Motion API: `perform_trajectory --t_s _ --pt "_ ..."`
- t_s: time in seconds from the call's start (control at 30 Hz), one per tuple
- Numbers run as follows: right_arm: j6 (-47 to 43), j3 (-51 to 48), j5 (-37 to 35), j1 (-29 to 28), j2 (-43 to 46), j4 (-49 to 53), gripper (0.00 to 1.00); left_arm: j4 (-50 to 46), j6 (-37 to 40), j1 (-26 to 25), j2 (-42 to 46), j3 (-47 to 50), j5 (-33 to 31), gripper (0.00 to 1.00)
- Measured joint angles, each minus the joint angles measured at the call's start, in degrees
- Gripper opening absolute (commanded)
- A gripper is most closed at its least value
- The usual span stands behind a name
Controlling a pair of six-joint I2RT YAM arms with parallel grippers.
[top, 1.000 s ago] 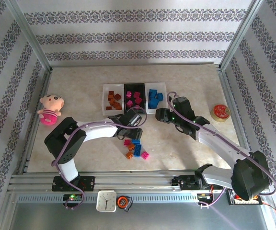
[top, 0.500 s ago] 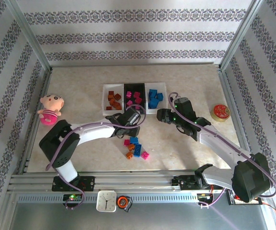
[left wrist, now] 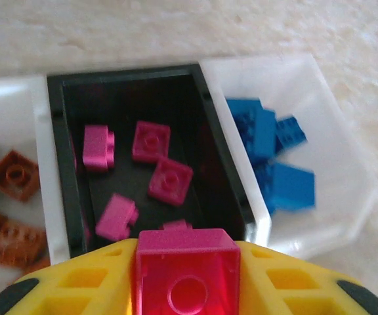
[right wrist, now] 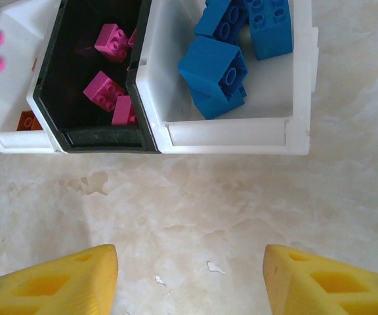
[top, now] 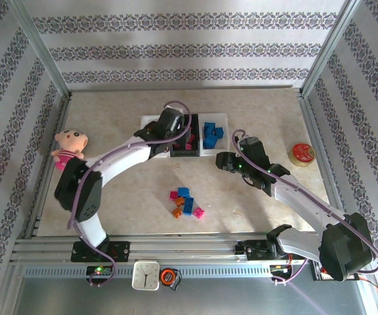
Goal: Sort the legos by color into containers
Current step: Place the lego in the container, then pick up the lego from the bottom-center of the table.
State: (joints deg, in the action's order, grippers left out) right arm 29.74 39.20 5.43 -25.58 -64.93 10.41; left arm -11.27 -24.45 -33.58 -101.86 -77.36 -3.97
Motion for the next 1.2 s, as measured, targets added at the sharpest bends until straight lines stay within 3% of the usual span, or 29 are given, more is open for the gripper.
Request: perform_trajectory --t_s 0.17,0.33,0.53,0.67,0.73,0.97,1.2 --pt "0.4 -2.5 0.6 0.0 2.3 0.0 0.61 -2.1 0.3 1.5 -11.3 -10.4 1.2 0.42" --pt "0.5 -5.4 3.4 -0.2 3.7 -0.3 0.64 -5.6 0.8 2.3 -18.3 -17.4 2.9 0.61" --pt "0.5 -8.0 4.8 -3.7 4.1 -0.5 0.65 -6.4 0.0 2.6 -18.1 -18.5 5.4 0.79" --pt "0.5 -8.0 5.4 -7.1 1.4 -1.8 0.65 -4.4 -1.3 2.7 -10.6 -11.3 7.5 0.88" --pt "0.4 -7.7 5.6 -9.2 -1.2 -2.3 0.66 -2.8 -1.9 2.8 -4.6 -5.7 8.1 0.99" --pt "0.4 -2.2 5.6 -17.6 -12.2 -4.6 0.68 3.4 -5.5 2.9 19.4 17.9 8.3 1.0" --pt "0.7 2.9 4.2 -22.9 -20.4 -7.0 0.72 3.2 -8.8 2.9 36.9 35.6 7.1 1.0"
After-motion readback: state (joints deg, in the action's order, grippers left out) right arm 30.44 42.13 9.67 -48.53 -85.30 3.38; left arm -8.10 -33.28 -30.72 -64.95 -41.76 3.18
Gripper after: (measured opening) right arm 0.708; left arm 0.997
